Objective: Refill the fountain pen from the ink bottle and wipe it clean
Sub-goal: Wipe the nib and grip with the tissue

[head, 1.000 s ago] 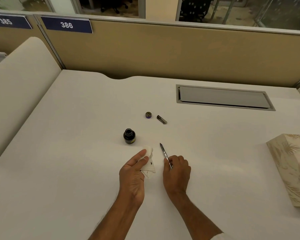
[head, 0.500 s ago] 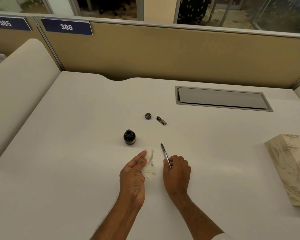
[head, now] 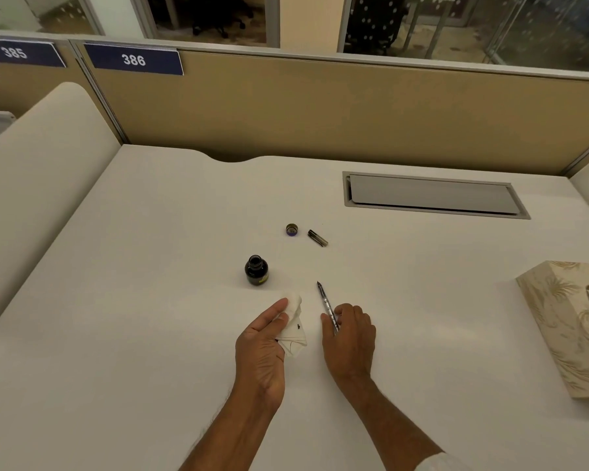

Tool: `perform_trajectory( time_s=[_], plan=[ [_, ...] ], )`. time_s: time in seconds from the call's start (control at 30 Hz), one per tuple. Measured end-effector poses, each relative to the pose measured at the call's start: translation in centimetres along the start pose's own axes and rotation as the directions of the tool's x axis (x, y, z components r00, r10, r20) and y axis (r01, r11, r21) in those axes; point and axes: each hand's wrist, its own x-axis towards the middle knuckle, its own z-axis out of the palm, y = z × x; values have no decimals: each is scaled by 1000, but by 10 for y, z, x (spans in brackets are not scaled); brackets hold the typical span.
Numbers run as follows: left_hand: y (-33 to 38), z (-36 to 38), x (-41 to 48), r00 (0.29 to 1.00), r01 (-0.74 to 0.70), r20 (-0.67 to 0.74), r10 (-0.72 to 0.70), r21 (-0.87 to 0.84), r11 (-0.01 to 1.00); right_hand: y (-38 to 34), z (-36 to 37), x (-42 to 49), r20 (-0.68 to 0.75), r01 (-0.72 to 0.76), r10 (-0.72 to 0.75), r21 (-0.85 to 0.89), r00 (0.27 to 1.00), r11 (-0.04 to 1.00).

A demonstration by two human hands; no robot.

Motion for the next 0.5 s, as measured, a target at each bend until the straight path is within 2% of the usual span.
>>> perform_trajectory(
  time_s=[0.5],
  plan=[
    [4,-3,-1,1000,4,22,-4,11,1000,0,-2,-1,15,-4,4,4,1000,1000]
  ],
)
